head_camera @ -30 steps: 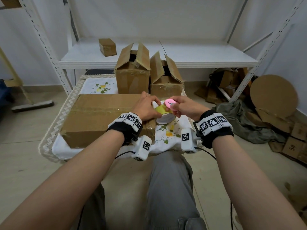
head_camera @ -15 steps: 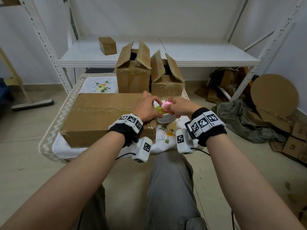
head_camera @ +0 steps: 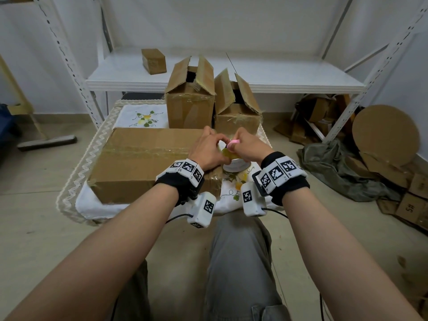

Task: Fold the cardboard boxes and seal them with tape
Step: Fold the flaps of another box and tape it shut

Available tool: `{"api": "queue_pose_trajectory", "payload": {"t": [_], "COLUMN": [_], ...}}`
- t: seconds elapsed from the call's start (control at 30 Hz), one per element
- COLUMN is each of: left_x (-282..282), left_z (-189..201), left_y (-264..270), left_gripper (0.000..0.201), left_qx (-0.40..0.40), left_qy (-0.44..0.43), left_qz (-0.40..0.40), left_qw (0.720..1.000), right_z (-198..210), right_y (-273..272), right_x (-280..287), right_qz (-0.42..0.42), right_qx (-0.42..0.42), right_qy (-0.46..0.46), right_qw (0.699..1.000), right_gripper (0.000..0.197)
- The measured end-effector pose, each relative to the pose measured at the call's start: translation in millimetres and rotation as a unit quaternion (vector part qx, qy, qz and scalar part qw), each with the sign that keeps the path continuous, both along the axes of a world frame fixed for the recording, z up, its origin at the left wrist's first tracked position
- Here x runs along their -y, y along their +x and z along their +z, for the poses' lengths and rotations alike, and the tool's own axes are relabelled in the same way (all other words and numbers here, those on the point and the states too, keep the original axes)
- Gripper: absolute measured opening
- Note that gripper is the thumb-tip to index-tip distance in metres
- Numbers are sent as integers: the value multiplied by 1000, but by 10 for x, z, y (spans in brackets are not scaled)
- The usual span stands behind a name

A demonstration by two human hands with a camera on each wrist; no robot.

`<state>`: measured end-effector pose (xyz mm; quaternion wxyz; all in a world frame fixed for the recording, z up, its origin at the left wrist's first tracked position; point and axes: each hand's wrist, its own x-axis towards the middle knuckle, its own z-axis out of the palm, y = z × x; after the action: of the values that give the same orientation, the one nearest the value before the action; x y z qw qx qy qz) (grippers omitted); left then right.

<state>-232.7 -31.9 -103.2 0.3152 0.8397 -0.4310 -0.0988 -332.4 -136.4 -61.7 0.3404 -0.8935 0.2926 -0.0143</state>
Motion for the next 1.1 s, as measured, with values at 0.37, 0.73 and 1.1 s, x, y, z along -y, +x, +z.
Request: {"api": "queue_pose_trajectory", "payload": {"t": [0.37, 0.73, 1.1], "left_x": [-4, -5, -2], "left_z": [-10, -22, -39], "left_y": [6, 11, 8], "left_gripper": [55, 51, 50], "left_qx": [-1, -8, 2], "left_qy": [-6, -12, -15], "left_qz": [0, 0, -2], "left_qw": [1000, 1000, 1000], "right_z": [-10, -29, -22], "right_y": [64, 105, 59], "right_x": [-96, -136, -120], "right_qz": [-12, -9, -12], "right_qx": [-9, -23, -29], "right_qy": [-13, -29, 3], "right_qw": [1000, 999, 999], "right_gripper": [21, 27, 24]}}
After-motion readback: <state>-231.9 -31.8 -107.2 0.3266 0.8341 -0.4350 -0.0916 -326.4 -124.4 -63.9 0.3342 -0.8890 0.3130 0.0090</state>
